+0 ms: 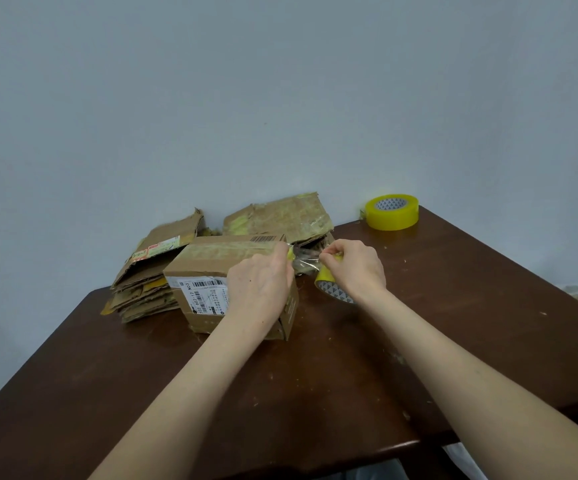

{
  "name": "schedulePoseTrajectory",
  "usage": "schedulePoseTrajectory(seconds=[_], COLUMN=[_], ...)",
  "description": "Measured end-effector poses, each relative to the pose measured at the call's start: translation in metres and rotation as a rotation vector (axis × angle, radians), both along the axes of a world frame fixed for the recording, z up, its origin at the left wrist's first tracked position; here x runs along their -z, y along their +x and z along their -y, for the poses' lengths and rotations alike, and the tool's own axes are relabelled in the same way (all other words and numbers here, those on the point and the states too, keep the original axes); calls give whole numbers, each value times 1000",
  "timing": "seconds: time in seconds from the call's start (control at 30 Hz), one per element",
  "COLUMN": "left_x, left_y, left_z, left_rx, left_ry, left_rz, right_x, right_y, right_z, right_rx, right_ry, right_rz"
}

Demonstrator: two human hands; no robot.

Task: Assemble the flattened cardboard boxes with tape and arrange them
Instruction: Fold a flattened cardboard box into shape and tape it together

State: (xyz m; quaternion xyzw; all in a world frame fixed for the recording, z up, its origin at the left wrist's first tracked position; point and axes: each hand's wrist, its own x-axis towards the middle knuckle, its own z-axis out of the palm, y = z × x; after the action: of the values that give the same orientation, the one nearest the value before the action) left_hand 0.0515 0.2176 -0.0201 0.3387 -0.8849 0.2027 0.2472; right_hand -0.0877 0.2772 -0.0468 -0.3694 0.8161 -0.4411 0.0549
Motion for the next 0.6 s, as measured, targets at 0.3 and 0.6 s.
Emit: schedulePoseTrajectory(seconds=[0.3, 0.6], left_x=[4, 6], left_y=[1, -5], left_z=[0, 1], left_rx=[-3, -46], left_ry=[7, -21], left_rz=[-13, 38], right_x=[-7, -12], right_y=[5, 7], right_z=[-5, -4], right_rx=[41, 60], right_ry=[22, 24], right_rz=[-166, -182])
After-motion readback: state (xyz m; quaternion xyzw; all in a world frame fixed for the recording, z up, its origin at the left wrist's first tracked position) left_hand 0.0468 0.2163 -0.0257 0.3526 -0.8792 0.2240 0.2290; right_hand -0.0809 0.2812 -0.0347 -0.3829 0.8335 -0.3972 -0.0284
